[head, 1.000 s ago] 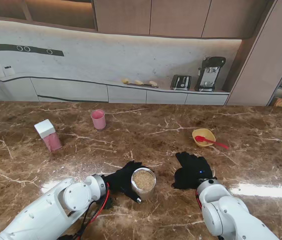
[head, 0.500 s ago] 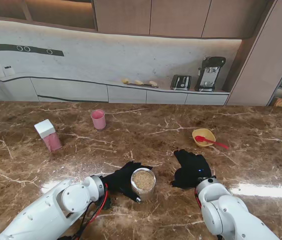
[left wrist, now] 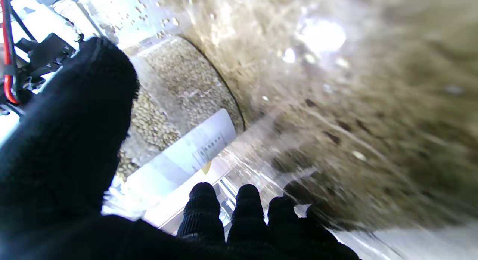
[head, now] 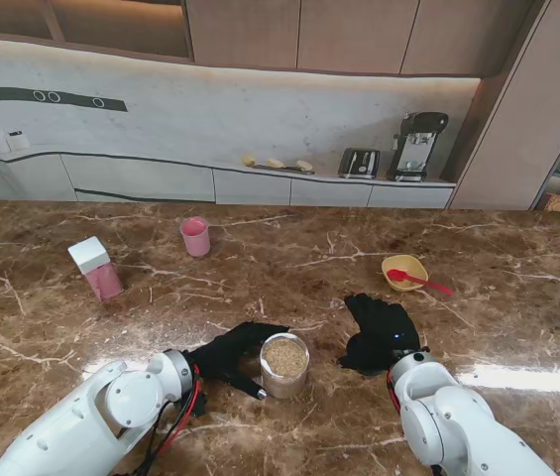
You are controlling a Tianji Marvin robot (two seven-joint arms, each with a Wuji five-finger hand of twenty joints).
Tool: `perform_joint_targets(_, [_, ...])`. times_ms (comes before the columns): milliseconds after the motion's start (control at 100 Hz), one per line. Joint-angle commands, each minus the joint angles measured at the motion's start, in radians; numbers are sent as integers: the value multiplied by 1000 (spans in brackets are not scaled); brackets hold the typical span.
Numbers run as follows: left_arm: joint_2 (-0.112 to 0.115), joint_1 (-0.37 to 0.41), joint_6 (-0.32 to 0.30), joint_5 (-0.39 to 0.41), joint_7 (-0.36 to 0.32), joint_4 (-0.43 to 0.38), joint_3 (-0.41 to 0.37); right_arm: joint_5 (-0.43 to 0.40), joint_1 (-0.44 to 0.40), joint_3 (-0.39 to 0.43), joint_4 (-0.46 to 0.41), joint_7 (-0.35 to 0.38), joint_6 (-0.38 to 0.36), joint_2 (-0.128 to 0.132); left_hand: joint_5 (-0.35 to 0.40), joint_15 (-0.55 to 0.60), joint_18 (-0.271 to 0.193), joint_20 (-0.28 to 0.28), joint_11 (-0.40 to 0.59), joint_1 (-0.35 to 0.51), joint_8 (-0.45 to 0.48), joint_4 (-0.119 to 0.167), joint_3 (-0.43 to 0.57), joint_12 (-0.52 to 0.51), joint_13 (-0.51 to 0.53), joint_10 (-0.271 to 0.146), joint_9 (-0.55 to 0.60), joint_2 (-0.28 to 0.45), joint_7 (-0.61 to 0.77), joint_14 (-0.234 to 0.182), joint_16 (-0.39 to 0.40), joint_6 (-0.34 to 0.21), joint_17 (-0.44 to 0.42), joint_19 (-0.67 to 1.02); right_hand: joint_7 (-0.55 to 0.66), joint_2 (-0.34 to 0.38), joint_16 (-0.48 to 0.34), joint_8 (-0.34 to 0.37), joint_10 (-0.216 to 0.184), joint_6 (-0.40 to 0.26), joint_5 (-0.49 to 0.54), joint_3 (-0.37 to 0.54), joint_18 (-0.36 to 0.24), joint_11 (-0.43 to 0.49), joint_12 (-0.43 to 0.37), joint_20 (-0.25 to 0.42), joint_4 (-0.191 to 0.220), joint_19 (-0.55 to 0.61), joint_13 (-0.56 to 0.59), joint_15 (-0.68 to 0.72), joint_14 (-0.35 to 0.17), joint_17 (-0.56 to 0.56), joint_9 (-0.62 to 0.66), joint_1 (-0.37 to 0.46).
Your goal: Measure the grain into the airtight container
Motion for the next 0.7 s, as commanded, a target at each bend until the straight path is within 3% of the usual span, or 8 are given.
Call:
perform_joint_targets(0, [25, 19, 3, 16, 1, 10, -18, -2, -9, 5, -5, 10, 1, -2, -30, 26, 375, 23, -15, -34, -15, -20, -8, 14, -6, -5, -29, 9, -6, 167, 13, -20, 50, 94, -8, 9, -9, -10, 16, 22, -17, 7, -7, -2, -14, 3, 30, -28, -39, 4, -19, -13, 0, -40])
perform_joint_targets(190, [29, 53, -8, 58, 16, -16, -93, -6, -11, 11, -7, 0, -5, -3, -5, 31, 379, 39, 5, -29, 136, -17, -26, 14, -8, 0, -21, 28, 97, 173, 39, -31, 48, 100, -6, 14, -10, -11, 14, 19, -13, 6, -6, -3, -14, 4, 31, -29, -33, 2, -18, -12, 6, -42])
perform_joint_targets(600, [30, 90, -43, 110, 50, -54, -189, -9, -11, 33, -14, -33, -42, -5, 35, 61, 362, 178, 44, -25, 141, -10, -43, 12, 4, -7, 0, 47, 197, 160, 106, -17, 36, 183, 3, 24, -17, -15, 5, 0, 24, 16, 1, -3, -19, 0, 34, -29, 12, -3, -18, 9, 48, -51])
perform_joint_targets(690, [28, 94, -47, 118, 63, -58, -195, -7, -12, 41, -14, -44, -55, -6, 62, 70, 354, 236, 66, -25, 148, -10, -40, 12, 24, -16, 8, 45, 230, 157, 109, -7, 28, 207, 5, 26, -17, -18, 2, -4, 35, 19, 4, -3, -20, -1, 34, -26, 25, -3, -19, 16, 62, -53])
